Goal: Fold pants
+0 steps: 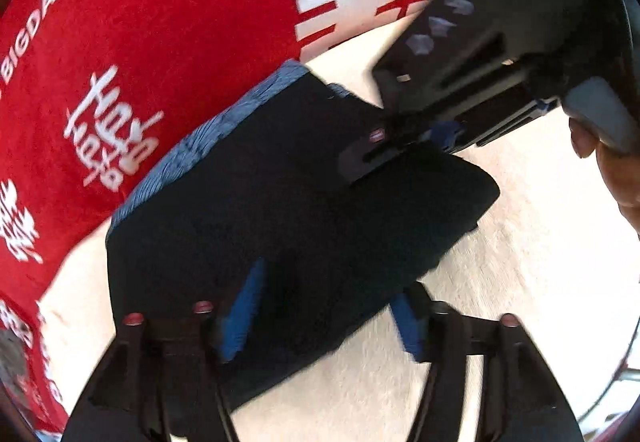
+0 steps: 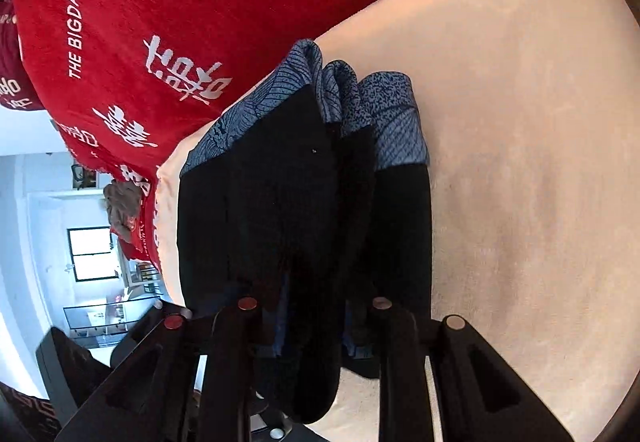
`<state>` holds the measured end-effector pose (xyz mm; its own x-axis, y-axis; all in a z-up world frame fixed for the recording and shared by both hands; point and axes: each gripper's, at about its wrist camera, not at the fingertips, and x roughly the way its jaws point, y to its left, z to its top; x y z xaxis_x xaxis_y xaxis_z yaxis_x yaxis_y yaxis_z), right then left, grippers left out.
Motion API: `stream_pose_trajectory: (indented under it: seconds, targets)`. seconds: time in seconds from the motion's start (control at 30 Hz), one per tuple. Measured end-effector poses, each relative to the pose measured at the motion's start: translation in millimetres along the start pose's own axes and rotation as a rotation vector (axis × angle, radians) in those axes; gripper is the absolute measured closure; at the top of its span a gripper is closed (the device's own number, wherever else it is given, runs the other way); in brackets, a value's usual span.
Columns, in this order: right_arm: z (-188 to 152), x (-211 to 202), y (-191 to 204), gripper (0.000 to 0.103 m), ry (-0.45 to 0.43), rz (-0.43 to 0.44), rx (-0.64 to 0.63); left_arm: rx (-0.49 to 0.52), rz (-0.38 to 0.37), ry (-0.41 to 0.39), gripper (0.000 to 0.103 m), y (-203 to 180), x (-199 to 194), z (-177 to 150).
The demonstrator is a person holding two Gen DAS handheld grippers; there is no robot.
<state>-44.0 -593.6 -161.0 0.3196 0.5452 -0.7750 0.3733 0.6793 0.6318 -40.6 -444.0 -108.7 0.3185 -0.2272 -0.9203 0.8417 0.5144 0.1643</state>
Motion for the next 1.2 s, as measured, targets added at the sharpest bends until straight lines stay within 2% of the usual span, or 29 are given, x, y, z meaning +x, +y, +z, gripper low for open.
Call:
stream_pose_trajectory:
  seconds: [0.13, 0.23, 0.3, 0.37, 0.4, 0.43, 0.47, 0.53, 0.6, 0.7, 0.77, 0.8, 0.9, 1.07, 1.2]
  targets:
    - [-10, -6, 5, 0.076, 0.003, -0.049, -0.008, -0.059, -0.053, 0.013, 0.038, 22, -26, -21]
    - [-20, -13, -1, 0.074, 0.004, -0.039, 0.029, -0.116, -0.055, -0.016, 0.038, 47, -45, -31]
    - [-26, -18, -3, 0.074, -0.015, -0.044, 0.044, -0.152, -0.024, -0.041, 0.038, 65, -52, -34]
    - [-29, -24, 2, 0.075, -0.033, -0.150, 0.006, -0.193, 0.003, -0.030, 0.038, 85, -47, -34]
    - [-31, -30, 7, 0.075, -0.054, -0.252, -0.028, -0.230, 0.010, -0.006, 0.038, 95, -40, -34]
    - [-34, -36, 12, 0.075, -0.077, -0.322, -0.050, -0.279, 0.005, 0.021, 0.038, 106, -32, -33]
    - [-37, -43, 18, 0.074, -0.106, -0.352, -0.070, -0.321, -0.013, 0.043, 0.038, 115, -25, -33]
    - [-42, -54, 27, 0.073, -0.145, -0.272, -0.072, -0.398, -0.059, 0.099, 0.038, 130, -6, -34]
    - [-44, -52, 37, 0.073, -0.153, -0.220, -0.076, -0.423, -0.061, 0.138, 0.038, 133, 6, -36]
    - [-46, -28, 43, 0.074, -0.112, -0.255, -0.102, -0.433, -0.055, 0.151, 0.038, 130, 13, -40]
    - [-51, -7, 36, 0.074, -0.072, -0.290, -0.075, -0.428, -0.064, 0.154, 0.024, 127, 14, -42]
    - [-56, 1, 29, 0.074, -0.067, -0.303, -0.047, -0.430, -0.068, 0.160, 0.022, 126, 15, -43]
    - [-66, -1, 23, 0.074, -0.104, -0.285, -0.003, -0.412, -0.062, 0.159, 0.022, 122, 12, -47]
    - [-67, 4, 30, 0.074, -0.083, -0.354, -0.029, -0.423, -0.081, 0.181, 0.022, 128, 9, -45]
    - [-68, 4, 31, 0.073, -0.083, -0.383, 0.008, -0.442, -0.088, 0.200, 0.022, 136, 6, -47]
